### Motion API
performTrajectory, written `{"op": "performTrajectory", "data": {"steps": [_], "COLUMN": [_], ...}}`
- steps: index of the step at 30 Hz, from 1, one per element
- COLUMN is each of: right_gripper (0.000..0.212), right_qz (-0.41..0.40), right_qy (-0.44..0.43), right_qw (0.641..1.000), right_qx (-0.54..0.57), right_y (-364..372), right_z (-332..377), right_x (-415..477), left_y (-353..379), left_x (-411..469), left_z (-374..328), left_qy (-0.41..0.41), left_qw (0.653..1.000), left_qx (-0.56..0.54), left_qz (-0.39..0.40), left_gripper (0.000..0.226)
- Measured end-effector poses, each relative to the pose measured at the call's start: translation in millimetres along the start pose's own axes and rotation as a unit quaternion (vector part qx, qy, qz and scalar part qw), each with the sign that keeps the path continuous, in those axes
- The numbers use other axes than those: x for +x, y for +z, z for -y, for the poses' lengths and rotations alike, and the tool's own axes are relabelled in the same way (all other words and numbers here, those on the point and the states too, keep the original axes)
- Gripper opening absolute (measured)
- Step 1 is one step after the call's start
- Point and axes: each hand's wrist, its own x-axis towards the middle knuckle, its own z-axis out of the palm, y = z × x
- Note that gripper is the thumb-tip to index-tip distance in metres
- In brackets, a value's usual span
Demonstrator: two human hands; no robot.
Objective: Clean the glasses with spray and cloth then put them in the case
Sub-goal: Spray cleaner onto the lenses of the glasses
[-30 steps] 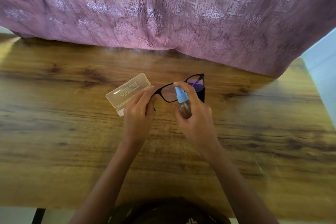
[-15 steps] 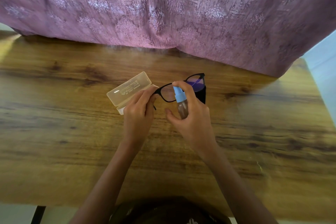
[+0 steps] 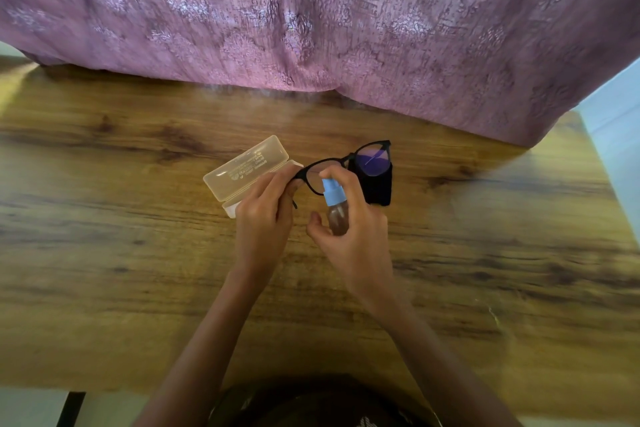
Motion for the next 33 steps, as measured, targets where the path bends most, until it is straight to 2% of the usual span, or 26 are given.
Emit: {"op": "performTrajectory", "data": {"steps": [3,7,13,23,33], "right_gripper": [0.055,0.057,0.070,0.053,0.049], "right_qz": [-0.013,-0.014,0.036,-0.072,-0.066], "right_qy": [0.008,0.055,0.111,0.154,0.152], "right_qw": [1.000,0.993,0.974,0.953,0.951], "right_qx": [0.021,0.102,0.196,0.252,0.260], "right_y": [-0.9,-12.7,-40.2,-56.0,-62.3], "right_z": [-0.3,-1.4,-13.7,-29.7,-41.0], "right_x": [-0.2,5.6,12.3,13.1,11.0], "left_y": [0.4,1.3,1.7,2.4,2.2], "left_x": [0.7,1.1,1.1,2.8,4.9], "left_z": [0.6,1.4,4.6,2.7,1.5], "left_qy": [-0.004,0.006,0.007,0.016,0.026], "left_qw": [1.000,1.000,1.000,1.000,1.000], "left_qx": [-0.004,0.001,0.002,-0.005,-0.004], "left_qz": [-0.003,-0.014,-0.011,-0.005,-0.011], "left_gripper": [0.024,0.024,0.023,0.022,0.022]}}
